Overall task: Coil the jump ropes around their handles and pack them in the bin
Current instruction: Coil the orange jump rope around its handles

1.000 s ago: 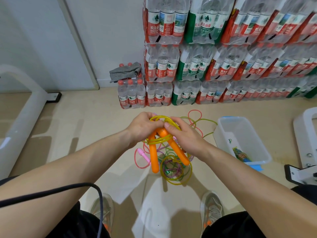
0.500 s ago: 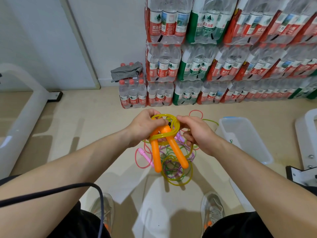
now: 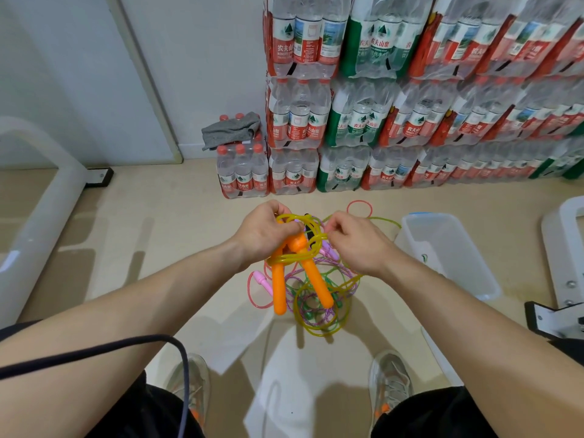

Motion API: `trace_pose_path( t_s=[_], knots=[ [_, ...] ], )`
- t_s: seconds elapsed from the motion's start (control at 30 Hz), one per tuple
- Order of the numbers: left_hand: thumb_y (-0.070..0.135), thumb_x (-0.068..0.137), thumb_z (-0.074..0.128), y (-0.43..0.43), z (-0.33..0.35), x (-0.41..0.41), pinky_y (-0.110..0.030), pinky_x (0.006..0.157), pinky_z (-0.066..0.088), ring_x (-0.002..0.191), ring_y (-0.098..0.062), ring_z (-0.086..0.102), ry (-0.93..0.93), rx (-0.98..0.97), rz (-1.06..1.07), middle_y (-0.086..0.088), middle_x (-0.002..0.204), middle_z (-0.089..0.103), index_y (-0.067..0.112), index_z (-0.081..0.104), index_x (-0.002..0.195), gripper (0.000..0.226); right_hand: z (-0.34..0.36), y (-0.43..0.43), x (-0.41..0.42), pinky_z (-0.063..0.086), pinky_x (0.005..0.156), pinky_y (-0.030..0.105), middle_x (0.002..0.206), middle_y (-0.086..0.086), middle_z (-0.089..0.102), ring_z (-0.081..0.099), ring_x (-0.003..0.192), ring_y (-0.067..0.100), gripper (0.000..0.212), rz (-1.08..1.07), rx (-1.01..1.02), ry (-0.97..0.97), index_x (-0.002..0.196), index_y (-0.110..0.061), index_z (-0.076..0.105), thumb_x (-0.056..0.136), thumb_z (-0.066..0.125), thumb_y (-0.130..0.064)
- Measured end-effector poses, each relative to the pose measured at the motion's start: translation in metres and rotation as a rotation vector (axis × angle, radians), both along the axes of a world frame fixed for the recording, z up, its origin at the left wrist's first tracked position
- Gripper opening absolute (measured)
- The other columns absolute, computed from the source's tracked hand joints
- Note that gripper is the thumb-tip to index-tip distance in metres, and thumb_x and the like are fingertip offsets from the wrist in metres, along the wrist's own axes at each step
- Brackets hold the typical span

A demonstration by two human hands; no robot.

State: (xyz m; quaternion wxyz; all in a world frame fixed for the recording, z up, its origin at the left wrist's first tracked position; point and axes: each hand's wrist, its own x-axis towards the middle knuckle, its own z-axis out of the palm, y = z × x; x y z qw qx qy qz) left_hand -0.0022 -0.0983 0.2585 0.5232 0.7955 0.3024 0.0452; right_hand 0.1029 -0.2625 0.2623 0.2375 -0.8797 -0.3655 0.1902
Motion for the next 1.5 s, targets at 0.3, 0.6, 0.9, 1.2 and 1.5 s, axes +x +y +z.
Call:
trace_pose_path(
  t_s=[0.3,0.6,0.9,1.2,1.5],
  knots=[
    [0.027,0.091,0.072,0.012,0.005,-0.003,-0.026,0.051,0.052,0.060,-0.018,0.065,-0.044,-0.033,0.071,-0.010,0.083,0.071,0.020,0.055,0.095,0.019,0.011,-0.005,0.010,0.048,0.068,0.031,0.079,-0.009,0.073,0.065,0.073,0.010,0.031,0.089,0.147,0.291,0.074,-0.033,0.073,0.096,0.060,-0.051],
    [0.029,0.088,0.074,0.002,-0.004,-0.004,-0.036,0.065,0.059,0.077,-0.024,0.071,-0.031,-0.014,0.056,-0.010,0.091,0.071,0.023,0.055,0.090,0.020,0.005,0.000,-0.001,0.048,0.069,0.031,0.083,-0.006,0.070,0.062,0.073,0.012,0.020,0.204,-0.055,0.237,0.087,-0.022,0.051,0.103,0.041,-0.016],
    [0.028,0.089,0.072,-0.011,-0.004,-0.007,-0.034,0.062,0.055,0.067,-0.016,0.063,-0.054,-0.030,-0.036,-0.003,0.081,0.067,0.019,0.056,0.094,0.019,0.012,-0.007,0.008,0.039,0.066,0.029,0.066,-0.017,0.058,0.054,0.064,-0.002,0.027,0.292,-0.012,0.325,0.075,-0.022,0.063,0.087,0.076,-0.042],
    [0.028,0.081,0.082,-0.018,-0.005,-0.014,-0.021,0.054,0.049,0.062,-0.009,0.063,-0.052,-0.158,-0.061,0.002,0.078,0.068,0.016,0.059,0.102,0.033,0.010,-0.005,0.001,0.053,0.069,0.036,0.068,-0.003,0.065,0.056,0.060,0.009,0.026,0.339,-0.201,0.220,0.077,-0.017,0.066,0.100,0.055,-0.020],
    [0.016,0.091,0.070,-0.009,0.001,-0.012,-0.032,0.077,0.055,0.079,-0.011,0.066,-0.114,-0.119,-0.170,0.000,0.090,0.073,0.024,0.076,0.097,0.011,0.011,0.001,-0.001,0.034,0.060,0.031,0.064,-0.009,0.048,0.044,0.063,0.011,0.013,0.220,-0.111,0.468,0.074,-0.022,0.064,0.069,0.060,-0.034]
  ],
)
